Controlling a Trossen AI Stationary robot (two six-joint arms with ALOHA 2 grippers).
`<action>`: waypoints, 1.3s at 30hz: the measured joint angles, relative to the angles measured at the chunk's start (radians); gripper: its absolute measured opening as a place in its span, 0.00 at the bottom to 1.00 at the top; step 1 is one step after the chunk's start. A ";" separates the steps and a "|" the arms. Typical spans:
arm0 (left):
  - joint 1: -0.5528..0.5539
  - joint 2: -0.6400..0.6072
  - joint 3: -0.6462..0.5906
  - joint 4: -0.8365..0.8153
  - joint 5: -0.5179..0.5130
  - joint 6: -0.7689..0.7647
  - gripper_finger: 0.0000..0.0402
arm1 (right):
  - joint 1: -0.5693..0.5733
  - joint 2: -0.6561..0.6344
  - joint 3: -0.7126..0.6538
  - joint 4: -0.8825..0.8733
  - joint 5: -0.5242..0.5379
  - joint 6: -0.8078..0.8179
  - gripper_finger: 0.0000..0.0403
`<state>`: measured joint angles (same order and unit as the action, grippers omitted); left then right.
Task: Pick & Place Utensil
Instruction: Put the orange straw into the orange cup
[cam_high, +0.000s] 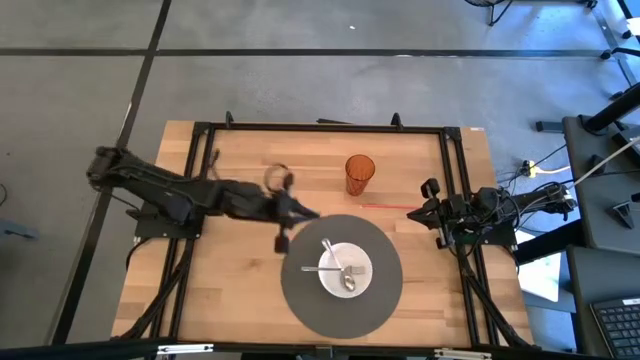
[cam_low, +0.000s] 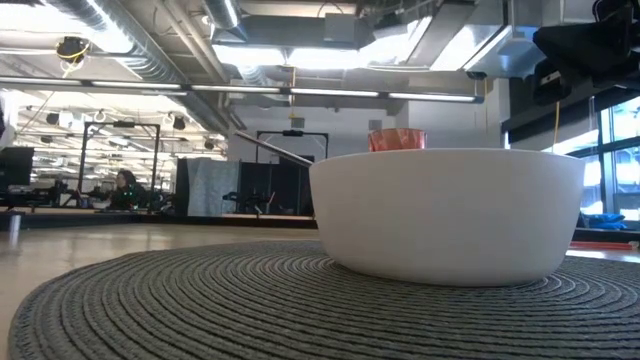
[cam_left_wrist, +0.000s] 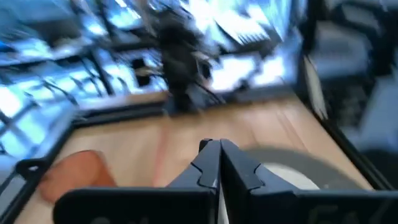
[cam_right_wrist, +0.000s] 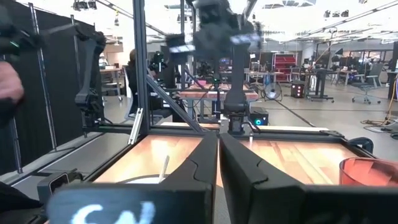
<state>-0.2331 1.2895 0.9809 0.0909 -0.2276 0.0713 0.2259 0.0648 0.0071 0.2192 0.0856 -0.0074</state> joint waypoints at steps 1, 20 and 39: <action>0.024 -0.038 -0.091 0.112 0.004 -0.020 0.00 | 0.000 0.000 0.000 -0.001 0.000 0.000 0.05; 0.133 -0.295 -0.778 0.821 -0.153 0.145 0.01 | 0.000 0.000 0.000 -0.057 -0.006 -0.008 0.05; 0.021 -0.696 -0.789 0.402 -0.169 0.237 0.00 | 0.000 0.000 0.000 -0.180 -0.007 0.026 0.05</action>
<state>-0.2125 0.5930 0.1923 0.4928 -0.3961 0.3080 0.2256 0.0650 0.0071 0.0391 0.0784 0.0181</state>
